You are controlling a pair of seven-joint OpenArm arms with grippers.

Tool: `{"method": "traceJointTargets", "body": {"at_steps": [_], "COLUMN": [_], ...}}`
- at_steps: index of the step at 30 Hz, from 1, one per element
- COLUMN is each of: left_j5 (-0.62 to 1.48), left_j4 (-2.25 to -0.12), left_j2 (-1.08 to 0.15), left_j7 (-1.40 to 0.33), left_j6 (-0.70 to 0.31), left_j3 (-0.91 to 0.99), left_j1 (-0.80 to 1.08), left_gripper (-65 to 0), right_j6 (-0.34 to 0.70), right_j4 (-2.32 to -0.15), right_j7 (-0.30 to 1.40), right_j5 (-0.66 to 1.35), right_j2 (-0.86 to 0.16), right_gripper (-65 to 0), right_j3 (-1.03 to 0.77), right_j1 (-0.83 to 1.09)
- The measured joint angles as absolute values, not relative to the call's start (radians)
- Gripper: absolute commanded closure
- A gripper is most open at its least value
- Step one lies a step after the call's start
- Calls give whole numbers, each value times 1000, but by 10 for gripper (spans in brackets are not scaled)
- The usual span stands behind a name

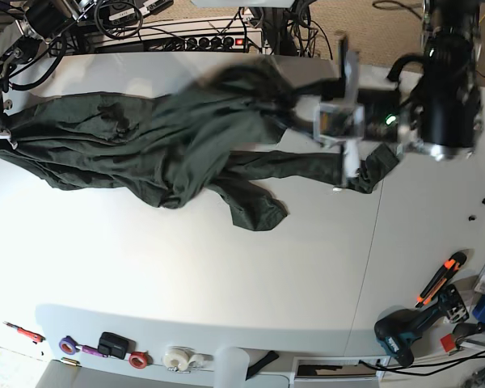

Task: Layout the t-shirt on the table in an organized manner, then fold the t-shirt properly
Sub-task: 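Lift and stretch the shirt with the left gripper away from the right gripper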

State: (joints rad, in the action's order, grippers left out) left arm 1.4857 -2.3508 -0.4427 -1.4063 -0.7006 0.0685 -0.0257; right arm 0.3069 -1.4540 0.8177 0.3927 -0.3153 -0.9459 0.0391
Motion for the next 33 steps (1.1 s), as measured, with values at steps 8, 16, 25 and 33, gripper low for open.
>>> {"method": "traceJointTargets", "body": {"at_steps": [8, 16, 25, 33], "left_j5": [1460, 1460, 1459, 1427], "left_j4": [-2344, -2344, -2274, -2287], "left_j2": [-432, -430, -429, -429], "left_j7": [-1421, -1419, -1419, -1315], "left_j6": [-700, -700, -700, -700], "left_j3": [447, 624, 624, 623], "left_j1": [84, 221, 257, 215], "left_gripper": [0, 0, 0, 0], "right_j6": [307, 310, 310, 310], "right_j4": [-1454, -1454, -1454, -1454], "right_j7": [818, 818, 818, 819], "right_j5": [389, 390, 390, 393], "right_j2": [-315, -315, -315, -315], "right_gripper": [0, 0, 0, 0], "right_j3": [-946, -946, -946, -946], "right_j1": [39, 39, 39, 39]}}
